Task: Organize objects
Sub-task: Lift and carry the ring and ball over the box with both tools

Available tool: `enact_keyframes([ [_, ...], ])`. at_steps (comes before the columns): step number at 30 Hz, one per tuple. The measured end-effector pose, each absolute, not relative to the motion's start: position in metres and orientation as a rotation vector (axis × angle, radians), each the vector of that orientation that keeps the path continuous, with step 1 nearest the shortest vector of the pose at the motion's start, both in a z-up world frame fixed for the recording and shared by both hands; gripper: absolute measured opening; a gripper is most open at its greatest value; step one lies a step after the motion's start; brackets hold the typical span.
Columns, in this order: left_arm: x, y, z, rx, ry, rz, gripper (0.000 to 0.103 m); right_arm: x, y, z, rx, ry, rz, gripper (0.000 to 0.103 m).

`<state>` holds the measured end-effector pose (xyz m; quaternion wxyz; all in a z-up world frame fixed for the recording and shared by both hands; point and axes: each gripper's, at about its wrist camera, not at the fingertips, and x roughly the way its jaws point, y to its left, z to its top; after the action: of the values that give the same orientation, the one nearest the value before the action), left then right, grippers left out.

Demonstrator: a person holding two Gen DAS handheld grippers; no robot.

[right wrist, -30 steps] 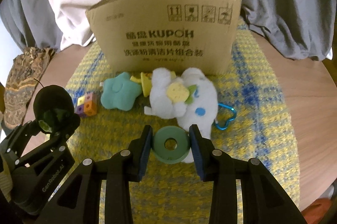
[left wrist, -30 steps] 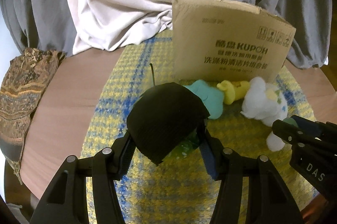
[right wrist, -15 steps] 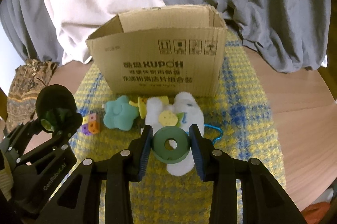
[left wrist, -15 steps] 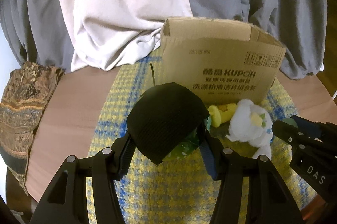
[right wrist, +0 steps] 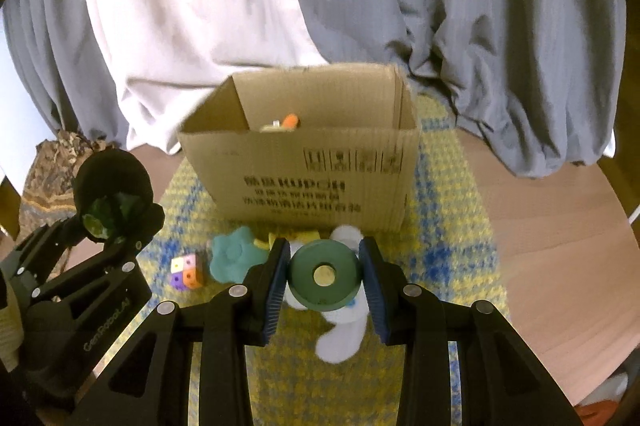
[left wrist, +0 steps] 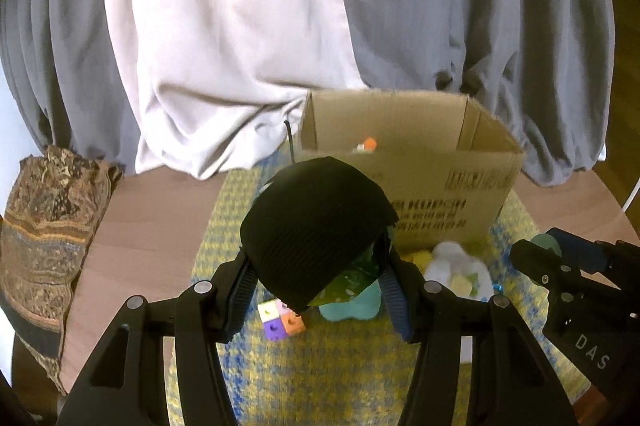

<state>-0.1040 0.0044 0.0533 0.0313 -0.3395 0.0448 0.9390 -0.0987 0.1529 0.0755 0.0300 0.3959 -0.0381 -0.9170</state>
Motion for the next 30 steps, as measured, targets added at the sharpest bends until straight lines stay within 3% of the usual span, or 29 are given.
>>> enact_keyframes([
  [30, -0.158, 0.012, 0.126, -0.881, 0.089, 2.896, 0.056, -0.152, 0.154, 0.157, 1.028, -0.056, -2.908, 0.036],
])
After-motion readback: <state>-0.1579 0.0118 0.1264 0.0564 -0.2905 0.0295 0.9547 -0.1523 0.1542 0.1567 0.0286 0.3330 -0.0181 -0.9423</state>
